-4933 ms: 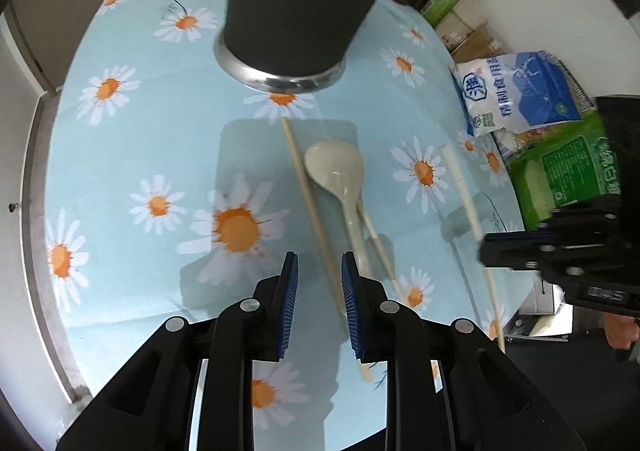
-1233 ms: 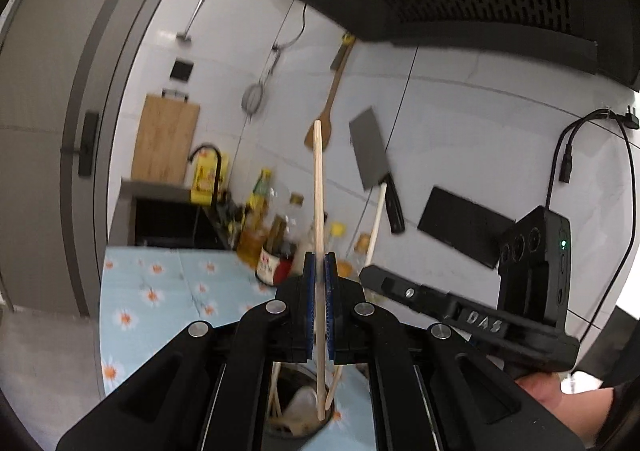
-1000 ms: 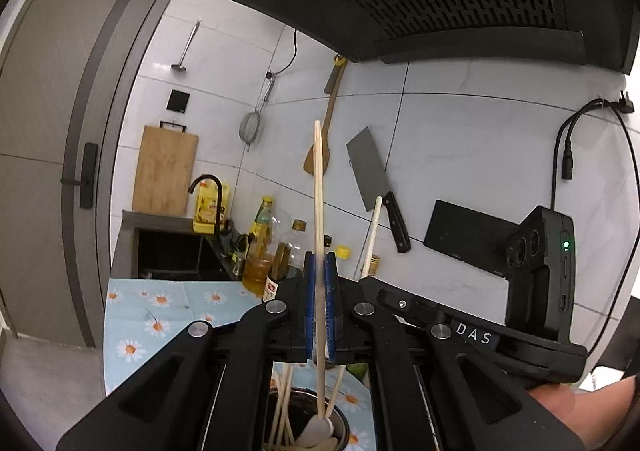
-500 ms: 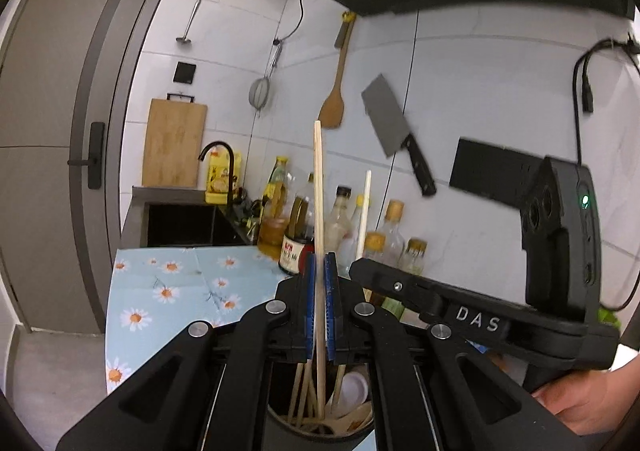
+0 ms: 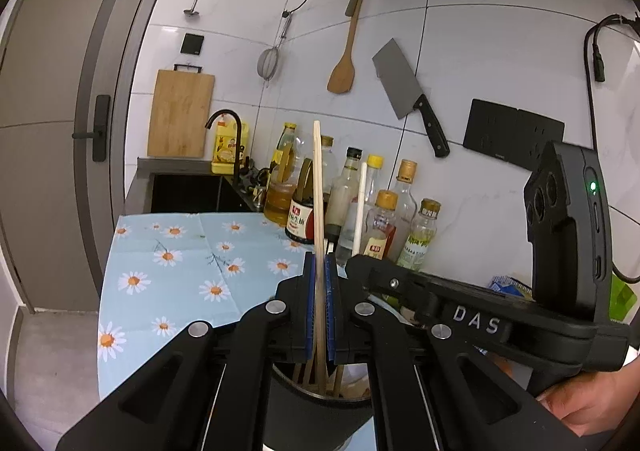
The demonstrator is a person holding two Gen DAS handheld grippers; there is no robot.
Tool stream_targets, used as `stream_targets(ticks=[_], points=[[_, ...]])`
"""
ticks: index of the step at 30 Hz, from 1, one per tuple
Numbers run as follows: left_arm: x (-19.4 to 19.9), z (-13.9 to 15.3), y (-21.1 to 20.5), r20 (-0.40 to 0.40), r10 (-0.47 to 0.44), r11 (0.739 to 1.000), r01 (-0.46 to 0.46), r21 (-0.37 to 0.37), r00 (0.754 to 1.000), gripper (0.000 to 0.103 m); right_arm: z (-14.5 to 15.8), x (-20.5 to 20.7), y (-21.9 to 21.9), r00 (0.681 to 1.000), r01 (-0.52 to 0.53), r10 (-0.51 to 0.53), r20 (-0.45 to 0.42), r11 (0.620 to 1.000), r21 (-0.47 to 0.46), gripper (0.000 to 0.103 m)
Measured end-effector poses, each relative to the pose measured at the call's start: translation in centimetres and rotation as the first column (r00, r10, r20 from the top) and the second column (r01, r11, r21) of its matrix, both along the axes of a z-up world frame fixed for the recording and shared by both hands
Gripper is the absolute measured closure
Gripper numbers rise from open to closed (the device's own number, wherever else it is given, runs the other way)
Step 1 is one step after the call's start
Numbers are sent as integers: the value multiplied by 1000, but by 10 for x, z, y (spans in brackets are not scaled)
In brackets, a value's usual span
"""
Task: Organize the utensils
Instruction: 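Lower the chopstick into the holder and open the left tool while the right tool releases its chopstick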
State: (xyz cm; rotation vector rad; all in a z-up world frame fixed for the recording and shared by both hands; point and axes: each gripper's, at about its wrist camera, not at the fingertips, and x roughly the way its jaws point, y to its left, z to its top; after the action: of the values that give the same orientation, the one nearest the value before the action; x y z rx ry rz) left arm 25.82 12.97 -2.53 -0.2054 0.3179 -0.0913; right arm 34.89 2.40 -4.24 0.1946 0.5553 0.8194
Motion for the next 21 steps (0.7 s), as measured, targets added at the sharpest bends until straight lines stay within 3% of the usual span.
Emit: stream_targets(ticks=[7,10,18,21], points=[[-7,-4,-3,-41,4,1000,-5,-12,999,98,-5,-3,-3,998,-16,15,-63,1000,-19,95],[-12,-3,-5,-46,14,1000,-15,-10,999,81,0,-11,-6,1000,-9,8,-28,999,-42,95],[-27,3,-14,-54,31,1000,-31,4,998,81,13,-23,-20,1000,-4,3,-13,999,-52,92],[-33,8,-17,-56,51,999,-50,19,997,81,16,-26,-25,1000,-14,13,-26,999,-47,85]])
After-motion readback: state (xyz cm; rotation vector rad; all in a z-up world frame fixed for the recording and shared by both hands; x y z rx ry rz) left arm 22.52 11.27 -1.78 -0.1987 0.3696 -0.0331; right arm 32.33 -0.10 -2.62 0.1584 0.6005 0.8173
